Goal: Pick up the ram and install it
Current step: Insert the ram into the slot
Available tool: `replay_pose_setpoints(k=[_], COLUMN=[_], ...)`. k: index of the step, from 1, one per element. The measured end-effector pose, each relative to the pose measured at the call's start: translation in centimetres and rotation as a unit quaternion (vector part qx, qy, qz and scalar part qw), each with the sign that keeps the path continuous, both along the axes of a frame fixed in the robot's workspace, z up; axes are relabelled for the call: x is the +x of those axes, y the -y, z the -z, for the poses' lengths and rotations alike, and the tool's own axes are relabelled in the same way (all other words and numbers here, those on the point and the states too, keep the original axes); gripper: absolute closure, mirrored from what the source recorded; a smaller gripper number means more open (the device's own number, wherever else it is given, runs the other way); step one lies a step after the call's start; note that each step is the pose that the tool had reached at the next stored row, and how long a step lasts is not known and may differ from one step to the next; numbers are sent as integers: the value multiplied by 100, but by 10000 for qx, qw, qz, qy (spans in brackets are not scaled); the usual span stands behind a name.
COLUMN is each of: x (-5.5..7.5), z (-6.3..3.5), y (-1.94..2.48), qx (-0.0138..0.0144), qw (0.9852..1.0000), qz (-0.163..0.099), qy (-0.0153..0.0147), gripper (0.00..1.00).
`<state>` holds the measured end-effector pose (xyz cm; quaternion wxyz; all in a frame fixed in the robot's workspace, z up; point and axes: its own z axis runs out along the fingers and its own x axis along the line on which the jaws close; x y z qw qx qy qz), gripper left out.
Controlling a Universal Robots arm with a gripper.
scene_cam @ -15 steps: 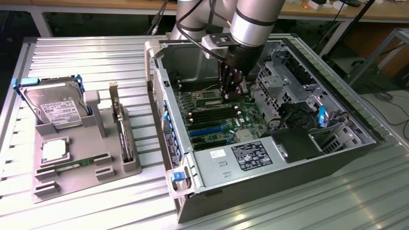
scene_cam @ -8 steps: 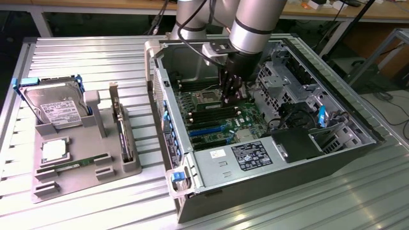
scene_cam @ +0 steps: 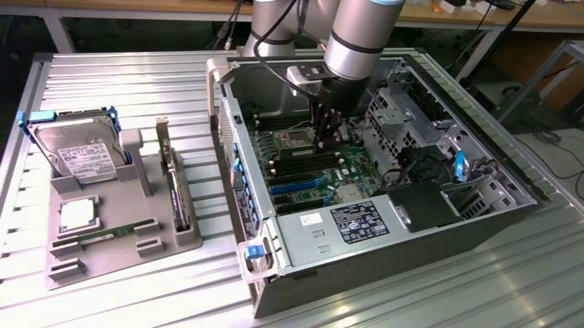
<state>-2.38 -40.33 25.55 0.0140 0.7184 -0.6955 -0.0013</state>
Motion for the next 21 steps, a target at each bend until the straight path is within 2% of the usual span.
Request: replay_pose_setpoints(k=[2,4,7,10,13,17,18,20,21], x=[0,0,0,-1,0,0,0,-1,-1], z=[2,15,85,137,138,163,181,193,193], y=[0,-1,0,0,0,-1,-1,-1,0], qx=[0,-2,-7,-9,-26,-33,-41,-79,-80], qw=[9999,9999,9999,9999,10000,10000,10000,10000,10000], qz=[-153,-153,-116,114,45,34,34,35,35], qy=[0,1,0,0,0,0,1,-11,-12], gripper=[86,86,86,86,86,86,86,86,86])
